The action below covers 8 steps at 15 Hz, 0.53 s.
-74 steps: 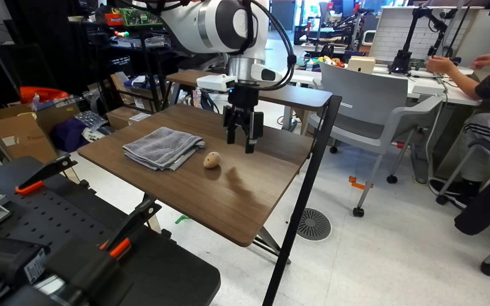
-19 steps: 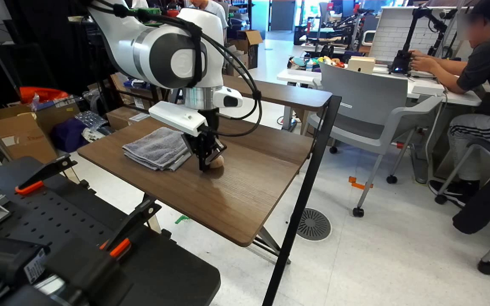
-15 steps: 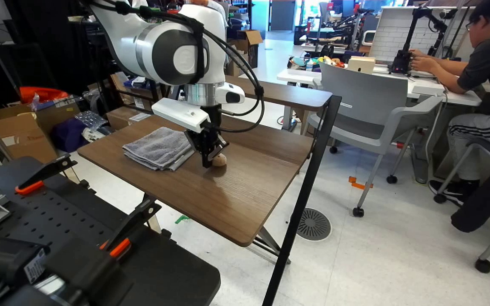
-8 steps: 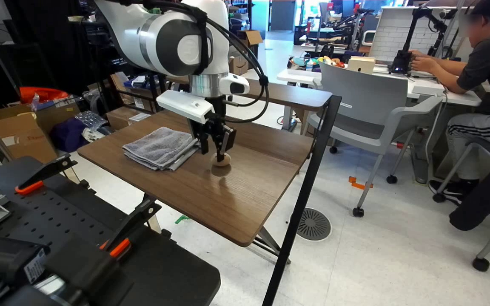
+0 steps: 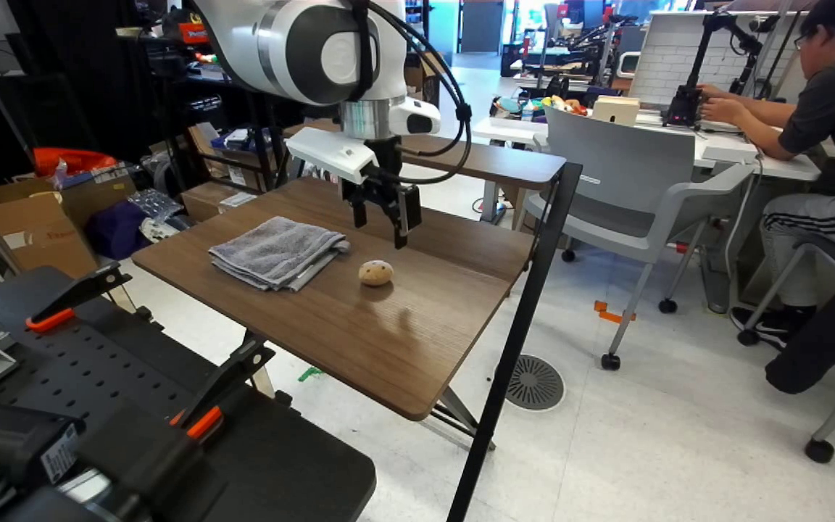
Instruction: Move the brown object to the left and use the grey towel to wipe the table
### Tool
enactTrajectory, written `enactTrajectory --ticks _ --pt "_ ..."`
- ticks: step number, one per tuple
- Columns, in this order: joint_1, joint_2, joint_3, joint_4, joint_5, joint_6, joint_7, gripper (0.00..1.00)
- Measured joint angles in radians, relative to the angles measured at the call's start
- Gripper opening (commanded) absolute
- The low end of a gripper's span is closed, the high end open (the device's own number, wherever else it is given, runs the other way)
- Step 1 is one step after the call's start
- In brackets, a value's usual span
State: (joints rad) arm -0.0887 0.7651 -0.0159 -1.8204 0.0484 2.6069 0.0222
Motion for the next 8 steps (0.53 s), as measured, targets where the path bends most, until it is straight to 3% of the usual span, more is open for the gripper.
enactTrajectory --ticks 7,8 --pt "0.007 0.080 -0.022 0.027 -0.001 -0.011 0.034 1.00" --pt "0.009 0.084 -0.024 0.027 -0.001 -0.014 0.035 0.75"
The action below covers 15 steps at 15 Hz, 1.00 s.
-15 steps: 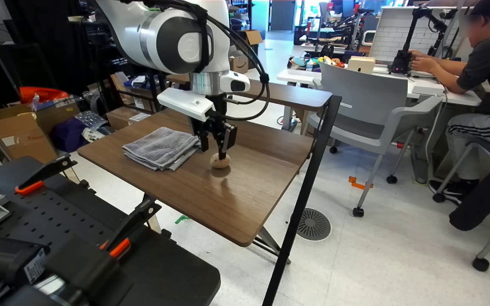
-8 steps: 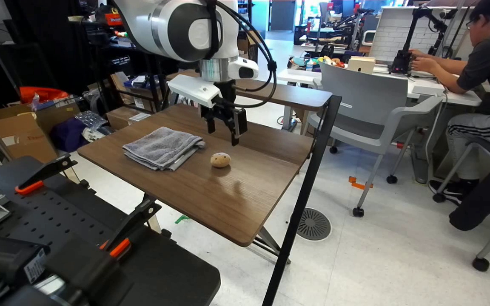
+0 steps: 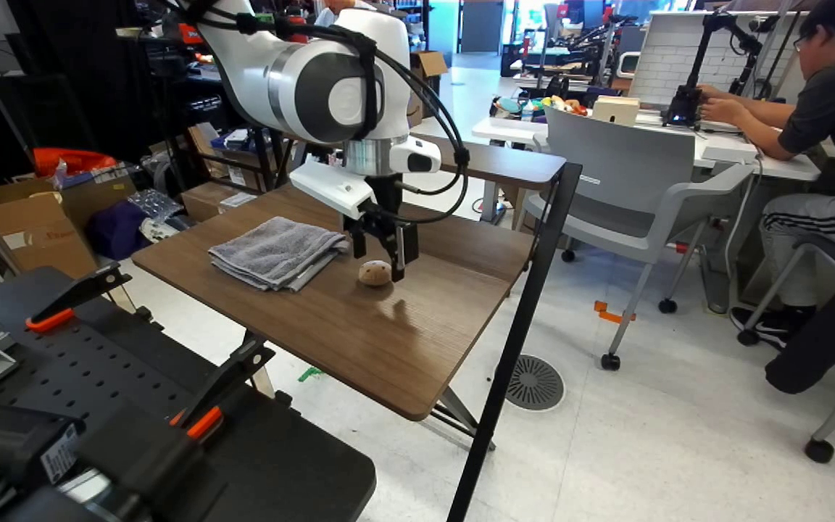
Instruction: Move the brown object to the left and use the grey towel to wipe the table
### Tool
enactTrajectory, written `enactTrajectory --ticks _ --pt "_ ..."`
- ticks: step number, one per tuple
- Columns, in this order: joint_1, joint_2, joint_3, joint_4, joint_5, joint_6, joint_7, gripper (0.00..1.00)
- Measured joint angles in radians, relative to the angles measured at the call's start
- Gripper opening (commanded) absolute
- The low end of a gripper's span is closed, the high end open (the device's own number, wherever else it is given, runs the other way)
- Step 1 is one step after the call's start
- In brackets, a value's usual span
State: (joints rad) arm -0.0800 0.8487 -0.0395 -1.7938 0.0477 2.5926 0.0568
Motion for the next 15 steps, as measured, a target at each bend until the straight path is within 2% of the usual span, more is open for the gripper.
enactTrajectory --ticks 1,2,5,10,12,13,15 --pt "0.001 0.001 0.000 0.000 0.000 -0.004 0.000 0.72" --pt "0.002 0.001 0.000 0.001 0.000 -0.010 0.000 0.65" --pt "0.005 0.006 -0.004 0.011 0.000 -0.025 0.006 0.40" --pt "0.005 0.023 -0.005 0.031 0.000 -0.029 0.006 0.05" --pt "0.005 0.022 -0.005 0.043 0.000 -0.053 0.006 0.00" --pt "0.004 0.022 -0.003 0.051 0.002 -0.057 0.006 0.03" --pt "0.001 0.021 0.013 0.074 0.033 -0.057 0.006 0.02"
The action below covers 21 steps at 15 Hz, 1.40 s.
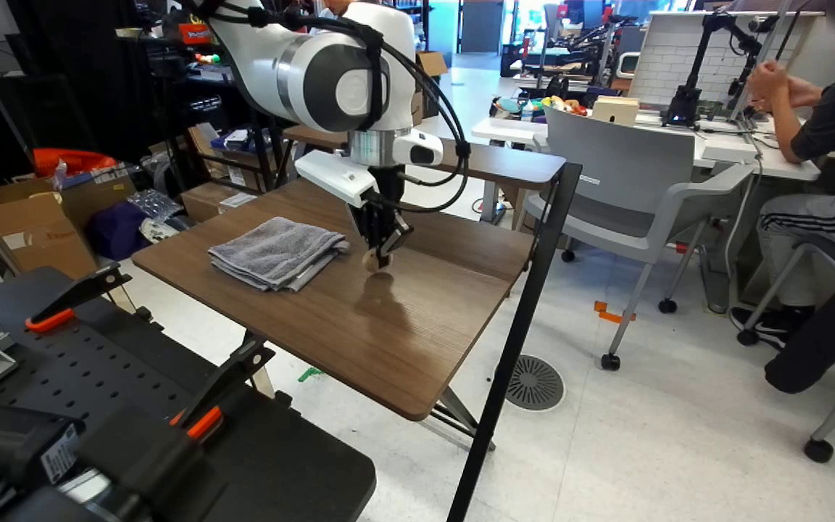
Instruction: Move the brown object to the left and use the grey towel to wipe the table
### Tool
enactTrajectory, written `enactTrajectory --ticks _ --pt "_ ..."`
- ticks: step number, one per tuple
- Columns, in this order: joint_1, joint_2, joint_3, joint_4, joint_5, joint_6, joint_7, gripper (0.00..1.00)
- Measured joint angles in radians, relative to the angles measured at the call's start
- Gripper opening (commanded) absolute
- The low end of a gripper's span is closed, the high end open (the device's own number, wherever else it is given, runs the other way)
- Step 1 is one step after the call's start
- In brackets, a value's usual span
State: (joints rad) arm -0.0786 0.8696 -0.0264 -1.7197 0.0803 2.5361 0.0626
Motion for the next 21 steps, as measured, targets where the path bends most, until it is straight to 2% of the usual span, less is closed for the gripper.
enactTrajectory --ticks 3,7,11,14,15,16,17,18,20,21 --pt "0.007 0.000 0.044 0.047 0.049 0.000 0.021 0.03" --pt "0.072 0.011 0.082 0.107 0.078 0.000 0.120 0.03" --pt "0.155 0.070 0.088 0.204 0.084 0.003 0.238 0.03" --pt "0.193 0.147 0.085 0.308 0.084 0.007 0.304 0.03" --pt "0.199 0.173 0.084 0.344 0.084 0.006 0.323 0.37" --pt "0.204 0.200 0.082 0.381 0.084 0.001 0.341 0.38" --pt "0.209 0.223 0.075 0.414 0.084 -0.027 0.360 0.44" --pt "0.212 0.242 0.065 0.444 0.084 -0.076 0.377 0.27" --pt "0.213 0.253 0.062 0.453 0.084 -0.083 0.379 0.42" --pt "0.213 0.253 0.062 0.453 0.084 -0.083 0.379 0.44"
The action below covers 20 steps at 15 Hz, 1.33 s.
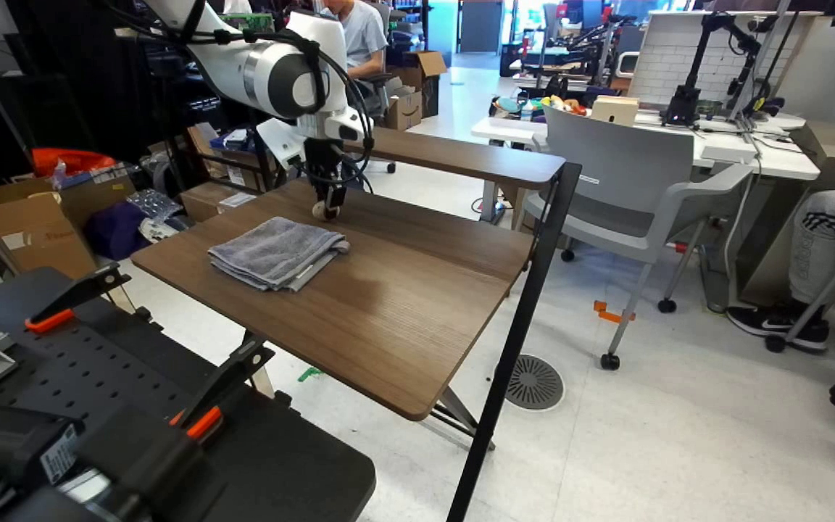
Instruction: Move the brown object to the left and use the grey towel to wipe the table
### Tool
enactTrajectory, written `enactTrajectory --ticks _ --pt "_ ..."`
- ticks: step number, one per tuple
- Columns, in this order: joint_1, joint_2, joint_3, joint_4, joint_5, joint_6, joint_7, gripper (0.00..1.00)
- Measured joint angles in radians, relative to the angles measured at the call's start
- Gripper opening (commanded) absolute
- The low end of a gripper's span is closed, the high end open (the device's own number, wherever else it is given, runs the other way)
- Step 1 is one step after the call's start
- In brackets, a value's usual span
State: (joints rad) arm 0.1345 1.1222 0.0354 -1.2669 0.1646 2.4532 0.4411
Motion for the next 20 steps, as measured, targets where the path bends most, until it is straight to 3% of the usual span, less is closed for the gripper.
enactTrajectory --ticks 3,4,5,7,9,13,15,18,20 --pt "0.000 0.000 0.000 0.000 0.000 0.000 0.000 0.44" --pt "0.000 0.000 0.000 0.000 0.000 0.000 0.000 0.69" --pt "0.000 0.000 0.000 0.000 0.000 0.000 0.000 0.70" --pt "0.000 0.000 0.000 -0.002 0.000 0.009 0.000 0.83" --pt "-0.005 -0.003 0.005 -0.026 0.004 0.125 -0.008 0.98" --pt "-0.033 -0.037 0.037 -0.138 0.037 0.448 -0.070 1.00" --pt "-0.061 -0.071 0.072 -0.221 0.038 0.546 -0.125 1.00" --pt "-0.105 -0.145 0.116 -0.348 0.038 0.569 -0.198 1.00" --pt "-0.113 -0.209 0.111 -0.433 0.036 0.548 -0.224 1.00"
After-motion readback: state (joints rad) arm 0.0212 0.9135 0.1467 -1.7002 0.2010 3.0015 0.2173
